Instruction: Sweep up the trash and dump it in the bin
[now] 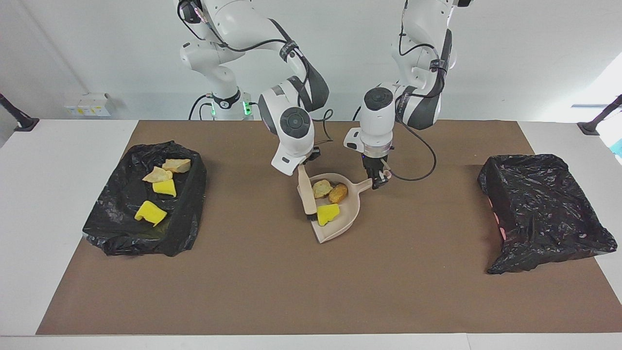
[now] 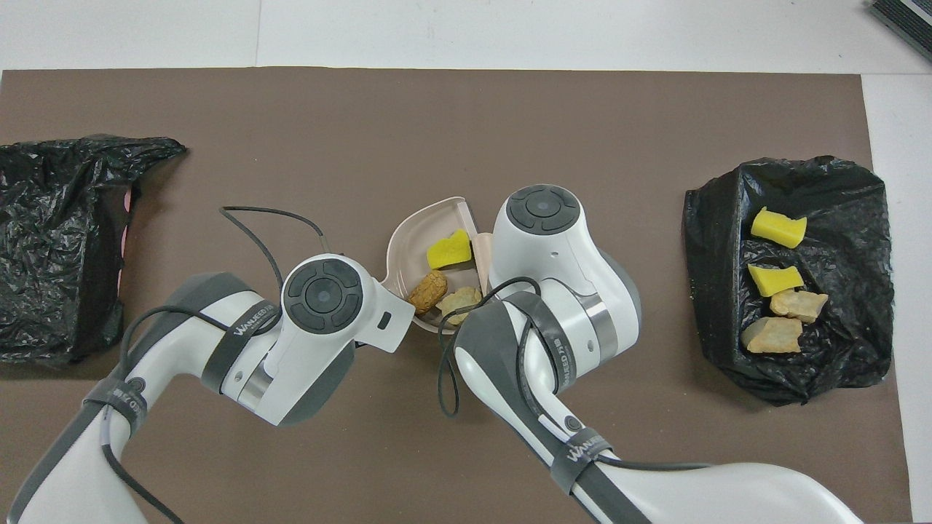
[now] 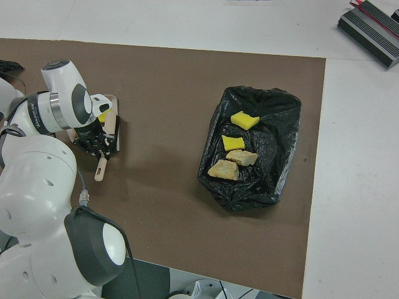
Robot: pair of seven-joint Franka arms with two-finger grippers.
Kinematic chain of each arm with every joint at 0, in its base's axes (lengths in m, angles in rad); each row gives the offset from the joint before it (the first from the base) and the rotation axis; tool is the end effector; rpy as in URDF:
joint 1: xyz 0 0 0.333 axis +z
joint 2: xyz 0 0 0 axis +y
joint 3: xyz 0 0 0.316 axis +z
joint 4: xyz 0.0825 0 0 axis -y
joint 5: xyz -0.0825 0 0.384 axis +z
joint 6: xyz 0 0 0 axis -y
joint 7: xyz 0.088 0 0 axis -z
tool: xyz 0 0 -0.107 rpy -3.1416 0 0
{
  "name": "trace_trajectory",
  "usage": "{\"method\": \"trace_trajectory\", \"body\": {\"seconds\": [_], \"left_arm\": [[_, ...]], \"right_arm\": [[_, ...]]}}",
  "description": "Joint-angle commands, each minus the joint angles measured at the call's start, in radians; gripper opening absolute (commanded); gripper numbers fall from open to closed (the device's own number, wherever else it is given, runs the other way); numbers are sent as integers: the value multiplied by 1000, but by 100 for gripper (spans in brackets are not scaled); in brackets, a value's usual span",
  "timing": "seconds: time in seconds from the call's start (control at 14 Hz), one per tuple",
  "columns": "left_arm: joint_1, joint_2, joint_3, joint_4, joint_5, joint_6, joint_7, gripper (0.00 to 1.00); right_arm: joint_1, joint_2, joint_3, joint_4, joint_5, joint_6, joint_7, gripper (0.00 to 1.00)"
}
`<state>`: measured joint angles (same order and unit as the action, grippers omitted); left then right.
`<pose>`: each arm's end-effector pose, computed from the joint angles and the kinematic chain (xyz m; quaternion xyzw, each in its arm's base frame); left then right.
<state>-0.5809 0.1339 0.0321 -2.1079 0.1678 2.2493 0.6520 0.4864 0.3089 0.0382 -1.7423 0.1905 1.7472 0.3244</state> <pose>0.4844 -0.2910 0.3550 -0.7924 0.6062 -0.0002 0.0677 0.5168 0.3169 0.3780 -0.9816 -0.0678 0.1768 0.0253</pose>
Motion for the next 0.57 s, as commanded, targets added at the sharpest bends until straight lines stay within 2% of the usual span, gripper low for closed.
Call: {"method": "trace_trajectory", "body": {"seconds": [0.0, 0.21, 0.36, 0.5], "left_arm": [[44, -16, 5, -24, -21, 39, 24, 0], [110, 22, 9, 51, -97, 19, 187, 0], [183, 17, 5, 81, -108, -19, 282, 0], [243, 27, 6, 159, -160, -92, 389, 0]], "right_arm": [[-28, -132, -3, -11, 17, -76, 108, 0], [-43, -262, -4, -28, 0, -237, 195, 0], [-40, -405, 0, -118, -3, -285, 212, 0], [-14, -500, 15, -233, 16, -278, 191, 0]]}}
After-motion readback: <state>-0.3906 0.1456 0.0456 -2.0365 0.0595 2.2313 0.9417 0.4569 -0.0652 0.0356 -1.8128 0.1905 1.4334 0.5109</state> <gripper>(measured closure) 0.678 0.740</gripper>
